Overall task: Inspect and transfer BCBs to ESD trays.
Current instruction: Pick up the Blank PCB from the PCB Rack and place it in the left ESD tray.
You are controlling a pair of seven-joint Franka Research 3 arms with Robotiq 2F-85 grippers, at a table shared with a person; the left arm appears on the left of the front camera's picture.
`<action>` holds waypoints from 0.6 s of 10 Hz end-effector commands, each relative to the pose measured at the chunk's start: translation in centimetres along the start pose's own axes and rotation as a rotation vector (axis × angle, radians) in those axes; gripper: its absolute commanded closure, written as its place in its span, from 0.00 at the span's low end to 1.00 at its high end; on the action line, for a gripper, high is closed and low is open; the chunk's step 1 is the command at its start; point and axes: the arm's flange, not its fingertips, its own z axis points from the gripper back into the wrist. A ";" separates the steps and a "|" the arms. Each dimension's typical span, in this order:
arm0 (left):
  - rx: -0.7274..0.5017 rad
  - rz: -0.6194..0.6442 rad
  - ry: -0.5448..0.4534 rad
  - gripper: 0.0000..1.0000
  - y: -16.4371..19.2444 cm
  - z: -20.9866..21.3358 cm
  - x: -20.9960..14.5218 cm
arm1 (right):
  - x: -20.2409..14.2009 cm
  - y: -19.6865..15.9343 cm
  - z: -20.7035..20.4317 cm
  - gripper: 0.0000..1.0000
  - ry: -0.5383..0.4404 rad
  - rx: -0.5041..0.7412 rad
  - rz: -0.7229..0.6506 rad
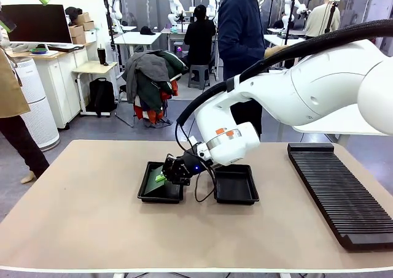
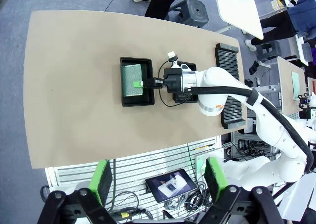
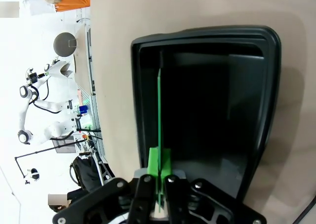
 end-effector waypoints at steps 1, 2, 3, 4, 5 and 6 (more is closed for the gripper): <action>-0.003 0.003 -0.004 0.00 0.1 -0.1 -0.1 | -0.3 1.7 0.1 0.93 0.001 -0.059 -0.004; -0.003 0.003 -0.004 0.00 0.1 -0.1 -0.1 | -0.4 2.2 0.2 0.91 0.001 -0.073 -0.007; -0.003 0.003 -0.004 0.00 0.1 -0.1 -0.1 | -0.3 2.5 0.3 0.85 0.000 -0.089 -0.015; -0.003 0.003 -0.004 0.00 0.1 -0.1 -0.1 | -0.2 2.8 0.4 0.82 -0.008 -0.097 -0.031; -0.003 0.003 -0.004 0.00 0.1 -0.1 -0.1 | -0.1 3.1 0.6 0.76 -0.004 -0.116 -0.036; -0.003 0.003 -0.004 0.00 0.1 -0.1 -0.1 | 0.0 3.5 0.6 0.73 -0.007 -0.155 -0.041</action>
